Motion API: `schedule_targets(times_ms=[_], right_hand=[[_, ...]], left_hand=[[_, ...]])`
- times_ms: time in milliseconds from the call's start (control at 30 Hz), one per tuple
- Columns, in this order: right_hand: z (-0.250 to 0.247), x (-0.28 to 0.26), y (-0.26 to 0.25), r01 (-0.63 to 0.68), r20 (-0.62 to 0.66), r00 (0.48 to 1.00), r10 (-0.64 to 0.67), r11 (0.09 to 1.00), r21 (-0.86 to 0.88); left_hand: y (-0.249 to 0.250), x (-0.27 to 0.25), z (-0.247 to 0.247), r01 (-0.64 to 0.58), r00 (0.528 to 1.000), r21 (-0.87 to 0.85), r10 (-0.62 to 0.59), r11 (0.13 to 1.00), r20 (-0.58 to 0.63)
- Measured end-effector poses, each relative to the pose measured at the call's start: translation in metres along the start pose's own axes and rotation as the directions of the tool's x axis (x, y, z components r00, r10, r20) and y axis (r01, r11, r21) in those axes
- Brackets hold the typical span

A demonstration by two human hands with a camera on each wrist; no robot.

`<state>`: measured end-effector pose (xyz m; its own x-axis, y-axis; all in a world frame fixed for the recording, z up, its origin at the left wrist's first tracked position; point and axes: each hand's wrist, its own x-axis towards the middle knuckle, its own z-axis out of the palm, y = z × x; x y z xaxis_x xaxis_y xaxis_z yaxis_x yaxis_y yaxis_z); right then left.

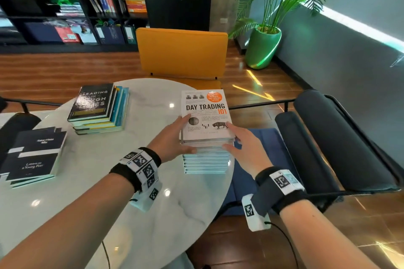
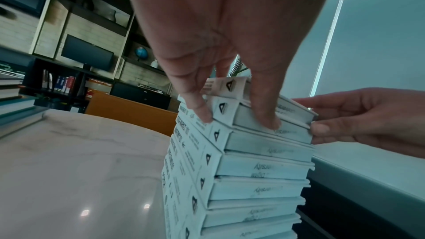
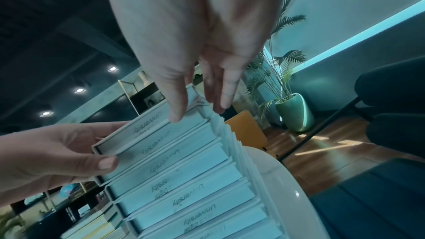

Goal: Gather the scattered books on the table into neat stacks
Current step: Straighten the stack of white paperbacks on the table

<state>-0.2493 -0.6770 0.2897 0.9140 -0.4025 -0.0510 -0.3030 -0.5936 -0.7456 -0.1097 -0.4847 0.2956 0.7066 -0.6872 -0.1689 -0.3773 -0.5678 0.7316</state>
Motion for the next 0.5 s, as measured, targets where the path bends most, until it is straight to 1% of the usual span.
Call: schedule_targets(times_ms=[67, 200, 400, 500], right_hand=[[0.005, 0.001, 0.002, 0.002, -0.026, 1.0, -0.002, 1.0, 0.007], [0.011, 0.002, 0.003, 0.024, -0.063, 0.998, -0.027, 0.999, -0.047], [0.016, -0.001, 0.005, 0.043, -0.113, 0.992, -0.051, 0.997, -0.069], [0.018, -0.002, 0.007, 0.059, -0.128, 0.99, -0.066, 0.997, -0.056]], left_hand=[[0.0, -0.001, 0.001, 0.002, 1.0, 0.006, -0.002, 1.0, -0.027], [-0.002, -0.001, 0.001, 0.045, 0.997, 0.001, -0.044, 0.999, -0.069], [-0.006, -0.003, 0.006, 0.065, 0.99, -0.092, -0.076, 0.994, -0.122], [-0.006, -0.005, 0.008, 0.057, 0.988, -0.101, -0.07, 0.993, -0.139]])
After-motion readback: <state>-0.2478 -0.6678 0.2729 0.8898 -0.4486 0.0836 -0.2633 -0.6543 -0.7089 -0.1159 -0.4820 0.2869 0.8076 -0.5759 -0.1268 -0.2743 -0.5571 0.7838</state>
